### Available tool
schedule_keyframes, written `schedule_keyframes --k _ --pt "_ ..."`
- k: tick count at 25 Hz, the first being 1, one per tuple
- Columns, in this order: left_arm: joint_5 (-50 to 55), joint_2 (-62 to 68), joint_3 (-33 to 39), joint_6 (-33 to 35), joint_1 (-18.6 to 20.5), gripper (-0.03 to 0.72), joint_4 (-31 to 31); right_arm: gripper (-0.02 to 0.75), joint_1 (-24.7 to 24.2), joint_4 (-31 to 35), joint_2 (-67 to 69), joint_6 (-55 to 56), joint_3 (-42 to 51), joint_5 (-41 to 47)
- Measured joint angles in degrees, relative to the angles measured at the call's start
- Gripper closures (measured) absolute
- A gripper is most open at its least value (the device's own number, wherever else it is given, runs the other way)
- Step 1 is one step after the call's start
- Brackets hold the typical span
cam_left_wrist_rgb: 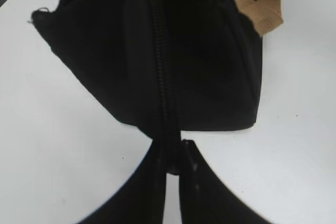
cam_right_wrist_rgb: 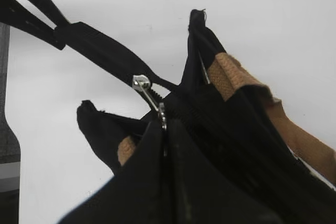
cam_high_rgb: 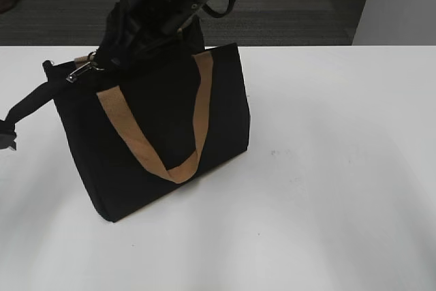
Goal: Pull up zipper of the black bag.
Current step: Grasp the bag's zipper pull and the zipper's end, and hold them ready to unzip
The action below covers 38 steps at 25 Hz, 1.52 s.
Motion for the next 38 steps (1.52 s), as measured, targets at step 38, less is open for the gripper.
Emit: schedule_keyframes --k 38 --pt "-0.52 -0.07 -0.12 -2.71 0.0 0.658 3.38 0.738 -17.12 0.32 0.0 5.32 0.0 3.67"
